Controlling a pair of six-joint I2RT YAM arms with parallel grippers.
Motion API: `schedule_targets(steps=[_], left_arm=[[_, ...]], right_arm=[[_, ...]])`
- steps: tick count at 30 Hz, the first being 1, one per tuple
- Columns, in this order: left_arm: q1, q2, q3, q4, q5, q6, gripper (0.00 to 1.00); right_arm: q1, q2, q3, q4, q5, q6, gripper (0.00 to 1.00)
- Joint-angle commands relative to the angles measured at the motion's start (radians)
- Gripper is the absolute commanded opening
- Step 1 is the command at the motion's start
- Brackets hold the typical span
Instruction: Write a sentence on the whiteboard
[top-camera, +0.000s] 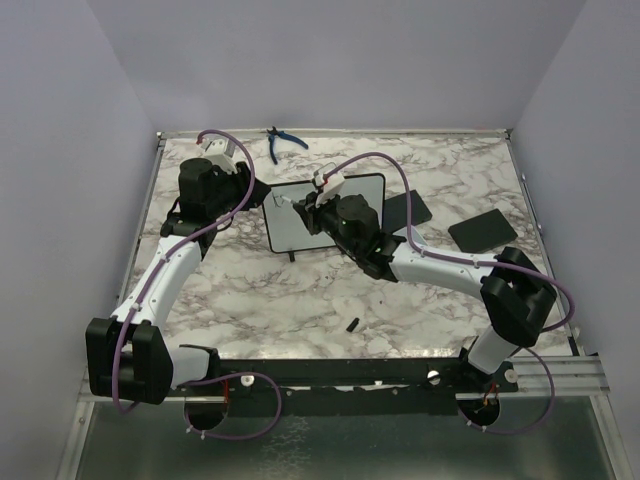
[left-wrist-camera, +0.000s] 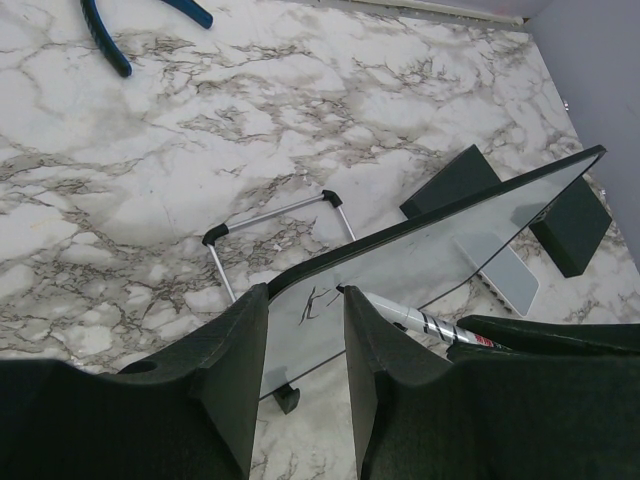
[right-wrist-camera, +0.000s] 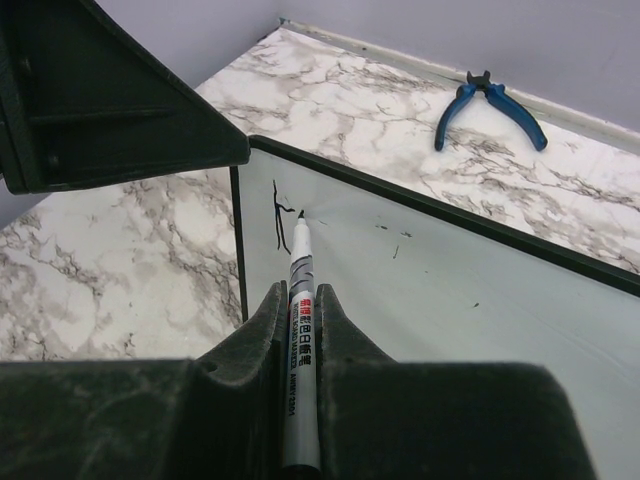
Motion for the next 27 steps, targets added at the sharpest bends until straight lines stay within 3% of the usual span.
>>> schedule_targets(steps=[1, 11, 27], left_arm=[[-0.007, -0.023, -0.009, 0.006, 0.019, 0.008, 0.37], [-0.007, -0.022, -0.009, 0.006, 0.012, 0.009, 0.37], [-0.008, -0.025, -0.011, 0.006, 0.007, 0.010, 0.37]], right_arm=[[0.001, 0.017, 0.021, 0.014, 0.043, -0.002, 0.00], [0.004, -0.060, -0.059, 0.062, -0.109, -0.038, 0.00], [0.005, -0.064, -0.068, 0.046, 0.035, -0.031, 0.00]])
